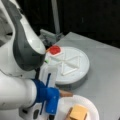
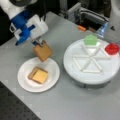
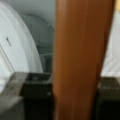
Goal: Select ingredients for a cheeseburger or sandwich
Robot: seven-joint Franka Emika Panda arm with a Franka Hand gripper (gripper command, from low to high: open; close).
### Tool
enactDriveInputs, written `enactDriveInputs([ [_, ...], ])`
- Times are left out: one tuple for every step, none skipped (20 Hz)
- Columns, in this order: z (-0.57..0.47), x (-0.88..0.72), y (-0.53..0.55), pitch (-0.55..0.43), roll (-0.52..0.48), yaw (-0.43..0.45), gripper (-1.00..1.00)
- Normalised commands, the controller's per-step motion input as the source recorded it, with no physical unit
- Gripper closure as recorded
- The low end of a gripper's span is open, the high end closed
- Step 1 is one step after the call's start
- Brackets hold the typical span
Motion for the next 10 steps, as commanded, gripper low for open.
enactDriveInputs([
  [-0.21,0.44,0.10,0.087,-0.087,0.075,1.00],
  [-0.19,0.45,0.06,0.088,-0.119,0.084,1.00],
  [-0.18,0.46,0.00,0.098,-0.138,0.084,1.00],
  [-0.17,0.47,-0.06,0.108,-0.146,0.080,1.00],
  [-0.14,0.46,-0.10,0.115,-0.140,0.076,1.00],
  [-0.11,0.44,-0.14,0.124,-0.127,0.075,1.00],
  [-0.09,0.42,-0.17,0.131,-0.148,0.073,1.00],
  [-0.05,0.39,-0.18,0.139,-0.143,0.076,1.00],
  [-0.05,0.38,-0.20,0.134,-0.142,0.086,1.00],
  [-0.04,0.38,-0.21,0.137,-0.128,0.108,1.00],
])
